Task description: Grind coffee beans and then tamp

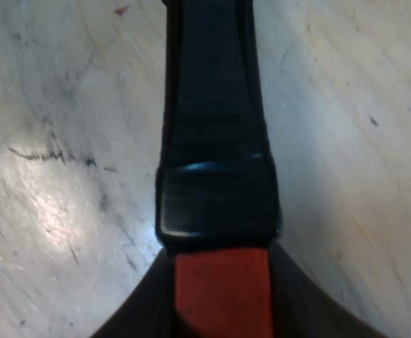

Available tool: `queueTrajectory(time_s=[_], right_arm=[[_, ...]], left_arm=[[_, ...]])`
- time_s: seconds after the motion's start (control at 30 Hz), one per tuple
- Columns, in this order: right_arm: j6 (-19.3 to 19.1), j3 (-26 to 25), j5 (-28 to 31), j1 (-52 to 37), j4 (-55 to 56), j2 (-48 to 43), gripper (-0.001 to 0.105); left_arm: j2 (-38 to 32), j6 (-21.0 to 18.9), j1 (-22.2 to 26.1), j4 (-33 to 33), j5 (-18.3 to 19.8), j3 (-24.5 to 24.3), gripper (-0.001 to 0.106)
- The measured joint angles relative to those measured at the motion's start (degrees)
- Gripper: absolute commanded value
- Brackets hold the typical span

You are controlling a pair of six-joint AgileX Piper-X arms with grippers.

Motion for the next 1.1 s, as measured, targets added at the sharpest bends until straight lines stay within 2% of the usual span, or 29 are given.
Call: queueTrajectory(time_s=[0.13,0.33,0.5,0.73,0.93,1.1], right_arm=[[0.0,3.1,0.0,0.0,-4.8,0.0,0.0],[2.9,6.2,0.3,0.0,-7.7,0.0,0.0],[3.1,6.6,0.4,0.0,-8.1,0.0,0.0],[3.3,6.6,4.8,0.0,-8.7,2.0,0.0],[3.6,6.4,4.7,0.0,-10.4,3.3,0.0],[4.2,6.3,2.2,0.0,-10.3,3.3,0.0]], left_arm=[[0.0,0.0,0.0,0.0,0.0,0.0,0.071],[0.0,0.0,0.0,0.0,0.0,0.0,0.071],[0.0,0.0,0.0,0.0,0.0,0.0,0.071],[0.0,0.0,0.0,0.0,0.0,0.0,0.071],[0.0,0.0,0.0,0.0,0.0,0.0,0.071],[0.0,0.0,0.0,0.0,0.0,0.0,0.071]])
